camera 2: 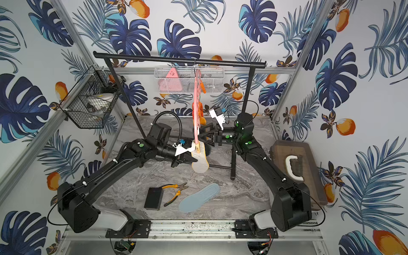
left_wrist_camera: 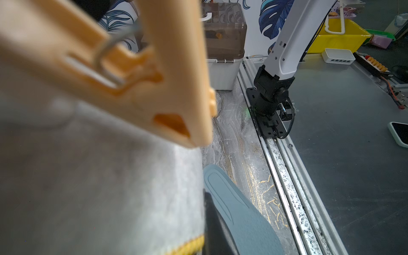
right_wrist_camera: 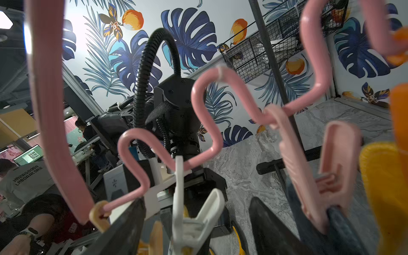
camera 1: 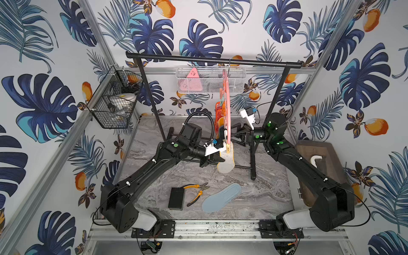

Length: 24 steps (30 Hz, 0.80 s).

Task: Take the shoe insoles off the hanger
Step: Open the clamp at the hanger.

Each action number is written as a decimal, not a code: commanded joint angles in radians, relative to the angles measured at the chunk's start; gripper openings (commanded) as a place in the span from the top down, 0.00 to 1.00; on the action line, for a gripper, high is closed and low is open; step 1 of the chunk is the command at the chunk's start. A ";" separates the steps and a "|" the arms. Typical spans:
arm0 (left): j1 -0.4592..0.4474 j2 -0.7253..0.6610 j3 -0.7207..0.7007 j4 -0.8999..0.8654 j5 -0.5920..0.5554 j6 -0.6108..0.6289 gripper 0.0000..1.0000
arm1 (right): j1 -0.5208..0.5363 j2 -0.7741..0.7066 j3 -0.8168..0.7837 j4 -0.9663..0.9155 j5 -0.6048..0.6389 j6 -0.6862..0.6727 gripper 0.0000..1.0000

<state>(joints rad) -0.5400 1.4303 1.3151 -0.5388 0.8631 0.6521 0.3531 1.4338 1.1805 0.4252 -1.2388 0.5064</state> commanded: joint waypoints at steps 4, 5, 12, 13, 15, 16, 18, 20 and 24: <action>0.006 -0.015 -0.007 -0.022 0.021 0.015 1.00 | 0.002 0.002 0.004 0.074 0.007 0.038 0.34; 0.009 -0.016 -0.008 -0.023 0.021 0.016 1.00 | 0.001 0.003 0.005 0.082 0.006 0.046 0.36; 0.012 -0.019 -0.012 -0.023 0.020 0.016 1.00 | 0.001 0.014 -0.004 0.179 0.000 0.119 0.47; 0.013 -0.020 -0.013 -0.024 0.019 0.018 1.00 | 0.002 0.015 -0.003 0.174 0.005 0.121 0.47; 0.015 -0.021 -0.012 -0.027 0.021 0.020 1.00 | 0.003 0.020 0.004 0.150 0.003 0.112 0.45; 0.015 -0.022 -0.013 -0.027 0.021 0.021 1.00 | 0.005 0.023 0.004 0.149 0.004 0.114 0.41; 0.016 -0.022 -0.013 -0.029 0.023 0.020 1.00 | 0.010 0.028 -0.001 0.166 0.006 0.122 0.38; 0.017 -0.021 -0.009 -0.030 0.027 0.020 1.00 | 0.019 0.030 -0.002 0.174 0.006 0.122 0.33; 0.023 -0.020 -0.001 -0.036 0.045 0.022 1.00 | 0.044 0.025 0.001 0.081 0.019 0.026 0.31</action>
<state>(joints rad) -0.5213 1.4147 1.3048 -0.5468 0.8665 0.6533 0.3859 1.4620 1.1782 0.5430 -1.2289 0.6003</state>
